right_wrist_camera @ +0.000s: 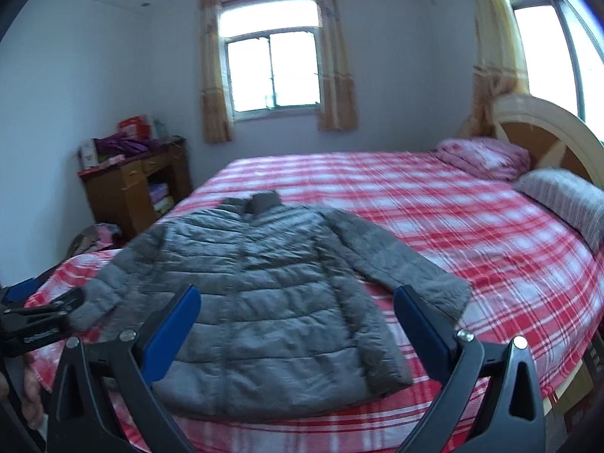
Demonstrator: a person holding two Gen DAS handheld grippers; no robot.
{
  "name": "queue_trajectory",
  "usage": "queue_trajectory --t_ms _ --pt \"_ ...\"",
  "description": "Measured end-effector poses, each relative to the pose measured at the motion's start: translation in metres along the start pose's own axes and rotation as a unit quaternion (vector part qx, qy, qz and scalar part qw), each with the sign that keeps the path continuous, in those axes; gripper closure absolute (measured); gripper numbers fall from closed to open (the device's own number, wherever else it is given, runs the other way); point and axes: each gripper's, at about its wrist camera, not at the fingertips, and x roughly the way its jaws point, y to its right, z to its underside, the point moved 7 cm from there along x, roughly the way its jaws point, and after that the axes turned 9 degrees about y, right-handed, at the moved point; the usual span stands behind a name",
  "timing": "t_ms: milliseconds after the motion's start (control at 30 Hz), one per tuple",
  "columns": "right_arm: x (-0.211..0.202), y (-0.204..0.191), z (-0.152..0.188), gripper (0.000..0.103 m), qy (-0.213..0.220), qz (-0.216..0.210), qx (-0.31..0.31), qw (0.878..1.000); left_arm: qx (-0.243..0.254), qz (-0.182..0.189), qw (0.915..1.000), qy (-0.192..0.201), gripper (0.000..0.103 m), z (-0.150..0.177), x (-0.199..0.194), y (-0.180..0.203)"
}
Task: Fold large clothes
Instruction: 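Grasp the sleeve cuff with the right gripper and fold it across the jacket body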
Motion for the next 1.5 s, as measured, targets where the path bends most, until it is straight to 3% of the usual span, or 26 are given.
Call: queue_trajectory --t_ms 167,367,433,500,600,633,700,733,900,1100,1300,1500 --pt "0.037 0.070 0.023 0.000 -0.037 0.067 0.043 0.996 0.017 -0.004 0.9998 -0.013 0.001 0.007 0.052 0.005" --pt "0.086 0.150 0.061 0.000 -0.093 0.137 0.095 0.982 0.035 -0.023 0.9984 -0.039 0.001 0.020 0.114 0.009" --pt "0.104 0.173 0.075 0.006 -0.117 0.152 0.116 0.975 0.040 -0.032 0.9974 -0.051 0.001 0.027 0.134 0.009" --pt "0.117 0.188 0.084 0.020 -0.134 0.159 0.129 0.970 0.041 -0.040 0.9961 -0.067 0.001 0.033 0.148 0.005" --pt "0.137 0.215 0.095 0.022 -0.153 0.169 0.159 0.961 0.040 -0.045 0.9951 -0.078 0.001 0.040 0.164 0.004" --pt "0.143 0.221 0.096 0.024 -0.155 0.170 0.162 0.960 0.041 -0.047 0.9948 -0.080 0.001 0.042 0.169 0.002" --pt "0.151 0.226 0.098 0.040 -0.158 0.164 0.164 0.960 0.045 -0.055 0.9934 -0.089 0.001 0.049 0.180 0.000" --pt "0.155 0.228 0.100 0.044 -0.161 0.160 0.164 0.960 0.048 -0.059 0.9926 -0.094 0.001 0.053 0.185 -0.001" --pt "0.162 0.235 0.102 0.081 -0.153 0.158 0.151 0.964 0.060 -0.070 0.9907 -0.101 0.001 0.068 0.199 -0.004" --pt "0.157 0.258 0.099 0.086 -0.140 0.185 0.142 0.962 0.081 -0.061 0.9910 -0.087 0.001 0.070 0.195 -0.011" --pt "0.147 0.281 0.093 0.087 -0.134 0.212 0.135 0.959 0.065 -0.027 0.9918 -0.107 0.001 0.066 0.190 -0.027" --pt "0.147 0.253 0.038 0.088 -0.090 0.205 0.076 0.972 0.048 -0.017 0.9941 -0.096 0.001 0.025 0.171 -0.035"
